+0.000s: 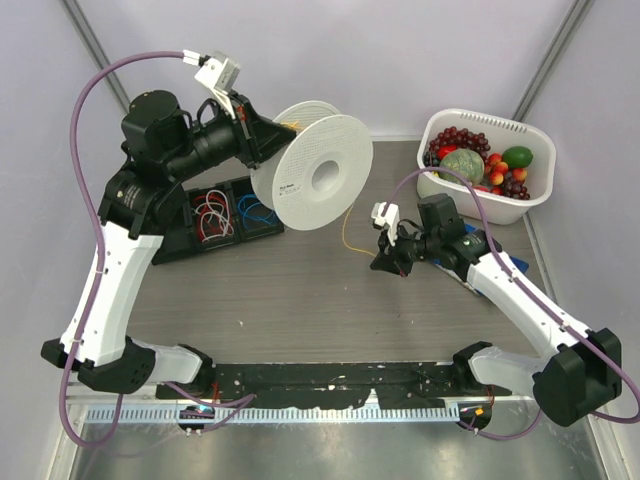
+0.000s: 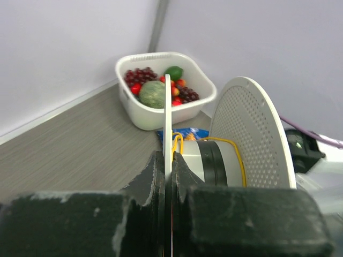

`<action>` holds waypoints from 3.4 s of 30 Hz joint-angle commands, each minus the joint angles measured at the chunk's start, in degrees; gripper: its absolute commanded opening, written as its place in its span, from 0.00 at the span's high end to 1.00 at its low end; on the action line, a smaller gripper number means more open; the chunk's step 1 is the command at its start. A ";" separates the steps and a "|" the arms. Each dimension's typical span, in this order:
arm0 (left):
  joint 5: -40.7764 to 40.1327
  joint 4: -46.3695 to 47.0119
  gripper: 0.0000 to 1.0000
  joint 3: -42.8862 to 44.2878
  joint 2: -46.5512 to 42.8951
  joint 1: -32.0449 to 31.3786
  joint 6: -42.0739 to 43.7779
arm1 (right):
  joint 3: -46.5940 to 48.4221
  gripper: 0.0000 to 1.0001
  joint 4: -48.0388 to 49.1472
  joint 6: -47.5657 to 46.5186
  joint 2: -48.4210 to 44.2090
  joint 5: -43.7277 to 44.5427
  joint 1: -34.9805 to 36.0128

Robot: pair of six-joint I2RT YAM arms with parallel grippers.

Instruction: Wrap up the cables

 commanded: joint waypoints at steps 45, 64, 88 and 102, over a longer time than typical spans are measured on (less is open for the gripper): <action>-16.71 1.56 1.00 -26.60 -2.67 -6.37 -0.32 | 36.78 0.99 -0.93 -22.02 9.19 38.01 27.15; 10.02 6.48 1.00 -37.16 -15.86 -4.71 23.87 | 35.65 0.99 -7.16 -23.07 7.79 23.79 14.59; 32.79 10.29 1.00 -22.31 -10.33 5.41 17.62 | 19.21 0.56 6.72 -8.66 -6.89 5.49 6.58; 38.32 6.58 1.00 -18.17 -5.76 6.90 22.81 | 13.49 0.37 0.92 -10.94 -16.12 7.25 6.58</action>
